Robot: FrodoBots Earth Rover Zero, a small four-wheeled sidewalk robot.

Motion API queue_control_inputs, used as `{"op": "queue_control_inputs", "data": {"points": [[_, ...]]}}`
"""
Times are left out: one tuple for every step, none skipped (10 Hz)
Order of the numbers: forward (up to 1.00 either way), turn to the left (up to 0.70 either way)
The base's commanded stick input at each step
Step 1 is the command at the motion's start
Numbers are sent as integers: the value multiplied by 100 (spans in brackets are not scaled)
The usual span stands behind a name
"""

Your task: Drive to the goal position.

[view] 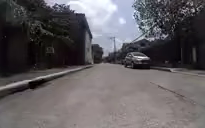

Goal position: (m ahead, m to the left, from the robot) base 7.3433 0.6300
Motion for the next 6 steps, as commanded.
{"op": "queue_control_inputs", "data": {"points": [[100,0],[100,0],[100,0],[100,0],[100,0],[100,0]]}}
